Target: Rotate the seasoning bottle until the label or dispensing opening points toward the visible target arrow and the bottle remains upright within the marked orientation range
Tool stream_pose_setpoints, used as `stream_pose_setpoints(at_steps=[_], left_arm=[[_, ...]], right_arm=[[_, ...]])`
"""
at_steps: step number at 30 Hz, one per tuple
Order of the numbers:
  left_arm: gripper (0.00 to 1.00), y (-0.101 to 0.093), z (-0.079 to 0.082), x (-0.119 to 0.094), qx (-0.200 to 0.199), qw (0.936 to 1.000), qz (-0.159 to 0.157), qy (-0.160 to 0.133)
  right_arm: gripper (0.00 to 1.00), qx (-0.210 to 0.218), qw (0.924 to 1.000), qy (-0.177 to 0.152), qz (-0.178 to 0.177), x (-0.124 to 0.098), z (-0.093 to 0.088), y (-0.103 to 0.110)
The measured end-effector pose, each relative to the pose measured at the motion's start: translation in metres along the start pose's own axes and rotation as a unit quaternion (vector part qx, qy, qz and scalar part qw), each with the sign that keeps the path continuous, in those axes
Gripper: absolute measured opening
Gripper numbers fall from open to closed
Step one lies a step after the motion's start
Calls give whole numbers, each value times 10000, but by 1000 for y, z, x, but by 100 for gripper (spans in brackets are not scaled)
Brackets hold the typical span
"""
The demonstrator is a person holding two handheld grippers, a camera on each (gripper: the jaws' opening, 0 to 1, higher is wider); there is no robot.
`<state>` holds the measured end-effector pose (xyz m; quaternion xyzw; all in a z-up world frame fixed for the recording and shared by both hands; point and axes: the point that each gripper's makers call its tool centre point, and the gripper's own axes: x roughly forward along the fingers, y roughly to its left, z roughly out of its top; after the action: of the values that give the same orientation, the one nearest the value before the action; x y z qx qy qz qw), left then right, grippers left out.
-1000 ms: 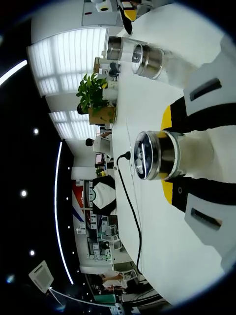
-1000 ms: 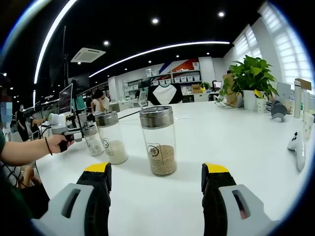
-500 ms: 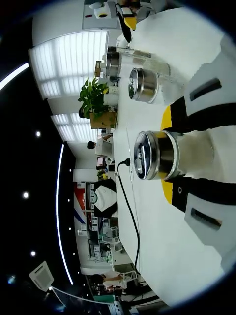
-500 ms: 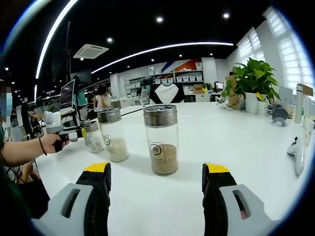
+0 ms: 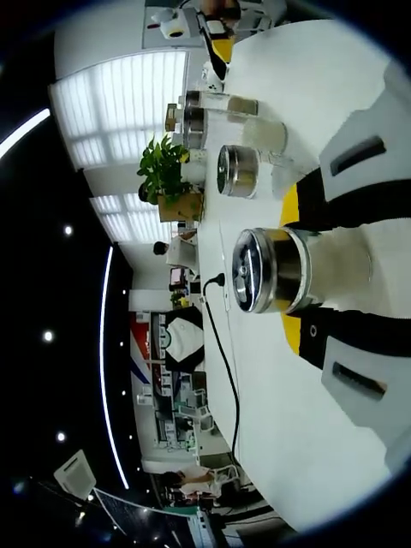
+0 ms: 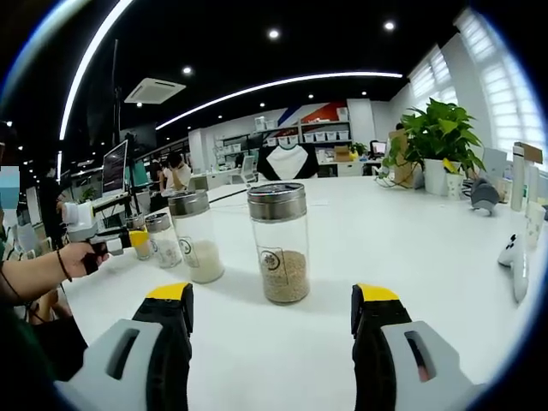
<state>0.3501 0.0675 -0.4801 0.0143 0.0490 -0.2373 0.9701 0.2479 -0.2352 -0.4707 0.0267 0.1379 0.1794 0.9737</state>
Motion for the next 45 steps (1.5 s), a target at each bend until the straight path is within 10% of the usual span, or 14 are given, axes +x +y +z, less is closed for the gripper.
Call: stream_pose_setpoints(at_steps=[45], left_arm=[[36,-4,-5,1,16,9999,-140,40]], right_arm=[[76,96,9999,-2,-42,-6,0,0]])
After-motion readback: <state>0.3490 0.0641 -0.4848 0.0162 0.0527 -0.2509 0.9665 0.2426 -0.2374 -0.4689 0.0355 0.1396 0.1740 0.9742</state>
